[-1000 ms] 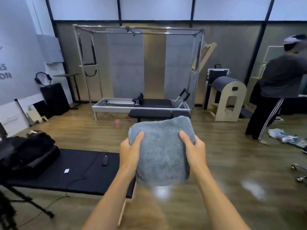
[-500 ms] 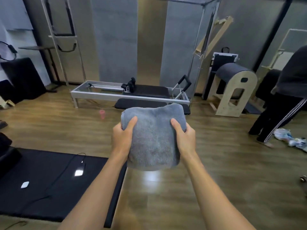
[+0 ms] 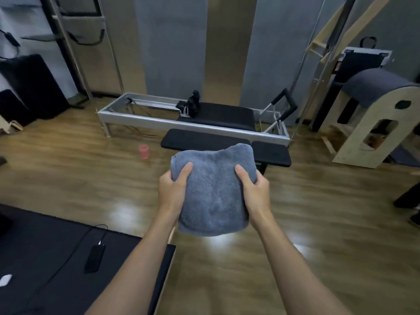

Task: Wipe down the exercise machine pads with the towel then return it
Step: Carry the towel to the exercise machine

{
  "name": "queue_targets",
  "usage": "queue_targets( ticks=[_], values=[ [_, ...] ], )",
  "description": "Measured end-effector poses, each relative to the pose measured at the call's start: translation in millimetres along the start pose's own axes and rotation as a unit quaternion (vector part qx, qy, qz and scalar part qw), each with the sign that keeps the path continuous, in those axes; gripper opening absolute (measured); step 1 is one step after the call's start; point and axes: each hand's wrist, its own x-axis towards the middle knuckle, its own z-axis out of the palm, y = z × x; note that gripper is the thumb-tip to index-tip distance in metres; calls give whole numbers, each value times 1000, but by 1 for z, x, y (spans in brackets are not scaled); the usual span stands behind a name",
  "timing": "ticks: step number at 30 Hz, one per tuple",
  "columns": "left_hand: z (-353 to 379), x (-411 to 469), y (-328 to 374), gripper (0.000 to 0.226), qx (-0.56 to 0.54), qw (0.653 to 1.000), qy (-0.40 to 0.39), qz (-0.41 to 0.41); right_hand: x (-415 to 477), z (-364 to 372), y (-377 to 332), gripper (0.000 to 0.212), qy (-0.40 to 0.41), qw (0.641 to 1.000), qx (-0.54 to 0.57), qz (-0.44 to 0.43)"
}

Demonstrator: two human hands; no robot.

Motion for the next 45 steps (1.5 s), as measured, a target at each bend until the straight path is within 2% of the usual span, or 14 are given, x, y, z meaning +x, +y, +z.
queue_targets(
  ticks=[9,16,24,31,38,41,45],
  values=[
    [50,228,-37,34,28,996,82,-35,240,89,36,22,-86,995,-23,36],
    [76,414,-89,34,48,993,99,-42,412,163,92,22,-82,994,-46,53],
    [122,588,-146,34,85,990,83,-81,583,210,156,22,-86,989,-63,105],
    [146,716,-247,31,103,985,107,-85,714,248,265,25,-84,988,-61,111],
    [140,809,-388,38,125,981,98,-109,790,283,395,37,-133,972,-43,191],
    [132,850,-454,40,146,977,104,-115,822,304,460,32,-117,970,-50,205],
    [127,898,-514,31,178,976,79,-100,862,325,512,29,-79,982,-40,168]
  ],
)
